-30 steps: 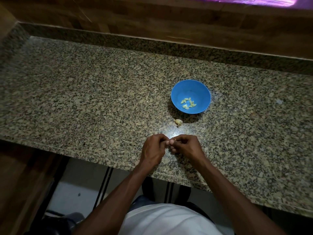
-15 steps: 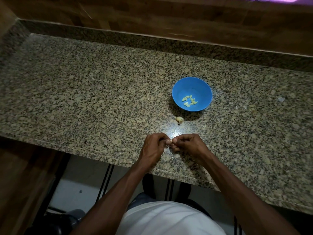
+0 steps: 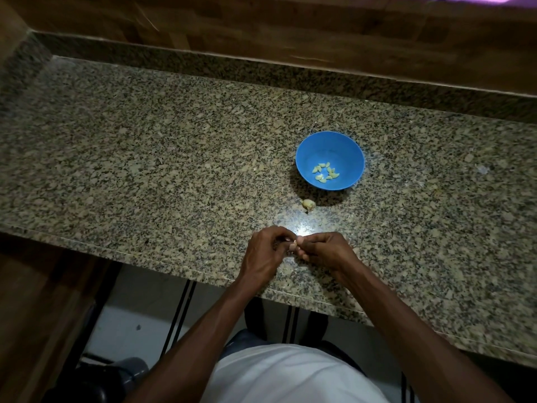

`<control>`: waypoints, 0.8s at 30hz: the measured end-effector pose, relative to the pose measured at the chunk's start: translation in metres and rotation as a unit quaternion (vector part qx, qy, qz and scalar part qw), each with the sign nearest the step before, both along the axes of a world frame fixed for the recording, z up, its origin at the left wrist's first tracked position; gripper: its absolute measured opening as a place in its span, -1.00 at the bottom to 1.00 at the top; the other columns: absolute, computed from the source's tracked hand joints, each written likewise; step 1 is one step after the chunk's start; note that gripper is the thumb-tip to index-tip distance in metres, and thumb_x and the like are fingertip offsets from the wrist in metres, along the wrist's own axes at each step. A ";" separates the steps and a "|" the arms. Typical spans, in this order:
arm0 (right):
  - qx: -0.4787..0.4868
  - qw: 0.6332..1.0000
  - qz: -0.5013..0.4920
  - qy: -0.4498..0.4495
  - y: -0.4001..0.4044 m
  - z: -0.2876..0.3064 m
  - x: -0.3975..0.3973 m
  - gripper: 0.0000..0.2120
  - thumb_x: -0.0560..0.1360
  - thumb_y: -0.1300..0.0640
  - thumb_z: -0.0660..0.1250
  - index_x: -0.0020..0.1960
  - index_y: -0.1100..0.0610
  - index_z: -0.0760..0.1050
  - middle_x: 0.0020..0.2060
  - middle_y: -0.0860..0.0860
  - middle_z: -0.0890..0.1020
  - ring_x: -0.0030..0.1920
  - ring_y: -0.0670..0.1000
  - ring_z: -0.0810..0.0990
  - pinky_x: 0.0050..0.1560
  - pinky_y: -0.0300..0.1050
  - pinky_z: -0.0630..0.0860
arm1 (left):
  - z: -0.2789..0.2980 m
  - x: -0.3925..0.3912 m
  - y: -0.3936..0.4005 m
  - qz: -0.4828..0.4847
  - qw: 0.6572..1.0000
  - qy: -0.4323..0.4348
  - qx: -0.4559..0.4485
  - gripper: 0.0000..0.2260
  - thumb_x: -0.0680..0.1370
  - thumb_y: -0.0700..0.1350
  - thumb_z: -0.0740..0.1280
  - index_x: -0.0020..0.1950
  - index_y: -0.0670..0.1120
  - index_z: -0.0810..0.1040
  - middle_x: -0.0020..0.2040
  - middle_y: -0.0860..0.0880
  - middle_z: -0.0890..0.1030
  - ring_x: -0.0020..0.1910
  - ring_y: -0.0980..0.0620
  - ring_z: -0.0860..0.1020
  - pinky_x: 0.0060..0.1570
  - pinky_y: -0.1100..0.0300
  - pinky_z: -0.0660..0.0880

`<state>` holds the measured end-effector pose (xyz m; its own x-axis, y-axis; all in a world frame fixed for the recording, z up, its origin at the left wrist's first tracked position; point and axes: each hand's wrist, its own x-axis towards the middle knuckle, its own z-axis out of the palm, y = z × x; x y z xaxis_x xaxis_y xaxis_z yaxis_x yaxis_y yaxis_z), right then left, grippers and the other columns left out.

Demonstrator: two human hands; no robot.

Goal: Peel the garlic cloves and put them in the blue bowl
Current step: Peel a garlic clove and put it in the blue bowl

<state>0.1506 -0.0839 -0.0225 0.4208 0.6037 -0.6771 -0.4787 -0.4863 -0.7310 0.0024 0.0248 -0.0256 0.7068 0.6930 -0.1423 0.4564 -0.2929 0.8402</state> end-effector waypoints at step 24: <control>0.039 0.821 0.123 -0.556 0.009 -0.004 -0.032 -0.86 0.60 0.20 0.40 -0.14 0.14 0.58 -0.24 0.01 0.60 -0.24 0.02 0.56 -0.24 0.05 0.52 | -0.010 0.007 -0.003 0.048 0.998 0.040 0.030 -0.89 0.62 -0.24 0.34 -0.02 -0.10 0.66 -0.08 0.03 0.70 -0.08 0.14 0.66 -0.08 0.03 0.66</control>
